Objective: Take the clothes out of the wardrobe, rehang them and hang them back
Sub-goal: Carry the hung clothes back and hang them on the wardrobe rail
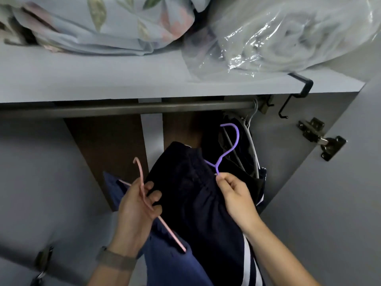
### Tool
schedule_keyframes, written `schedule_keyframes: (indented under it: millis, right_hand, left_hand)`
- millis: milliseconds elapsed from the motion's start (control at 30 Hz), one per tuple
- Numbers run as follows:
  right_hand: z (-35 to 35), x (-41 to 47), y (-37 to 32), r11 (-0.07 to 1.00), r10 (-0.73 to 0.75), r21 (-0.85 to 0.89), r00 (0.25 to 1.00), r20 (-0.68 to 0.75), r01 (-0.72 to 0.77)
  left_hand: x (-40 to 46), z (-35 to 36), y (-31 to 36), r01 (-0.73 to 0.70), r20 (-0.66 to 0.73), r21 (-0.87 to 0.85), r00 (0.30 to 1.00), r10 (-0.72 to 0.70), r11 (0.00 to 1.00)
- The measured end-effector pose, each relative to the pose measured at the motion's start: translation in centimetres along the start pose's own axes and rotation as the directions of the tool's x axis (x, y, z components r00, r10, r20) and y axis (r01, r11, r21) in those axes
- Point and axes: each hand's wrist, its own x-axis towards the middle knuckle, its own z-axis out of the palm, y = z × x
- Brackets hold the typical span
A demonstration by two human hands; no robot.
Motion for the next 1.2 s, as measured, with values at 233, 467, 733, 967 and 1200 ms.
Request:
schedule_keyframes:
  millis: [233,467,733,967,1200]
  right_hand:
    - [-4.4,11.4,-2.4,0.961,-0.146,-0.261,0.970,-0.196,0.092]
    - [-5.0,18.5,-0.2,0.787,-0.121,-0.617,0.973,-0.198,-0.027]
    - [-4.7,18.9,3.1,0.387,-0.096,-0.910,0.975,-0.202,-0.151]
    - [-0.2,5.3,3.5,0.741,-0.273,-0.599,0.951,0.142,0.302]
    - [-0.5,-1.8,5.2,0.843,-0.140,-0.440,0.916,0.377,0.310]
  left_hand:
    - [1.9,2.4,0.1,-0.042,0.075,-0.073,0.996,0.047,0.996]
    - [3.2,1.2,-0.9,-0.019,0.058,-0.102,0.998,0.025,0.995]
    - [4.1,0.9,-1.8,0.012,0.051,-0.113,0.999,-0.006,0.994]
    - [4.9,2.8,-3.0,0.029,0.083,-0.071,0.996,-0.023,0.997]
    - [5.3,5.4,-4.1,0.030,0.175,0.028,0.984,-0.035,0.999]
